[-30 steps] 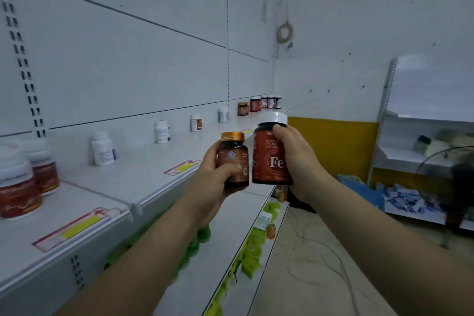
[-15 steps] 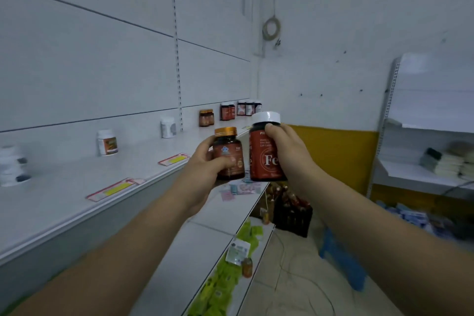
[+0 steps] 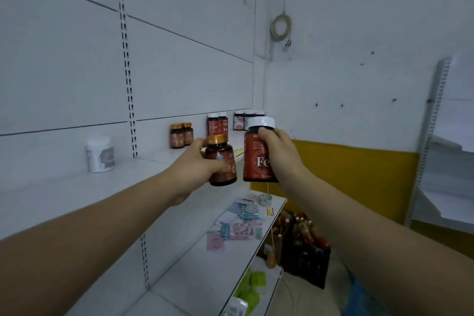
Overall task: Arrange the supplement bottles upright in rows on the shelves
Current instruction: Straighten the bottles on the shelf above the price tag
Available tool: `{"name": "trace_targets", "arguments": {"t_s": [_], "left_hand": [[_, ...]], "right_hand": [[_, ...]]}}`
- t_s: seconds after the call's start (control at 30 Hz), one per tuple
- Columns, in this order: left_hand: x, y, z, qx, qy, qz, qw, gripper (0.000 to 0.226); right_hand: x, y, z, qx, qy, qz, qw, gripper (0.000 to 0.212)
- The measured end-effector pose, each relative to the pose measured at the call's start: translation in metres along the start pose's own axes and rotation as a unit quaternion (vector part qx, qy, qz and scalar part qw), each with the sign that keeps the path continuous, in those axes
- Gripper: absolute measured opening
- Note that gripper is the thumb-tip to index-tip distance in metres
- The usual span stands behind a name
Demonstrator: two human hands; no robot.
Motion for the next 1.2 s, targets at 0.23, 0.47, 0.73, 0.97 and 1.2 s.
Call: {"name": "trace_targets", "arguments": {"t_s": [0.23,0.47,0.73,0.97,1.2], "left_hand": [[-0.036,0.022,-0.138,0.074,0.015,-0.067,0.995,0.063],[-0.065,0.051,-0.217,0.171,0.037,-0.189,0.966,0.059],[-0.083,0.043,-0.276,0.329,0.088,-0.300,0.891,0.058],[-0.085,0.032,-0.295,0.405,0.128,-0.321,0.847,0.057],[-0.090,0.046,-0.288,0.468,0.103,-0.349,0.805,0.055]], "right_hand": [[0.036,-0.024,-0.164,-0.067,0.001,0.002,0.998,0.024],[0.079,-0.068,-0.296,-0.169,0.037,0.003,0.985,0.033],[0.137,-0.106,-0.416,-0.326,0.104,0.050,0.938,0.054],[0.155,-0.124,-0.453,-0.407,0.098,0.043,0.907,0.077],[0.147,-0.133,-0.448,-0.448,0.119,0.058,0.884,0.076]]}}
Point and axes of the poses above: each hand's wrist, its own z-axis away from the middle knuckle, its own y-axis out of the back of the hand, x = y × z, the point moved 1 cm from there along -z, towards the middle knuckle, and after that the axes turned 13 degrees about z, right-handed, at the moved point
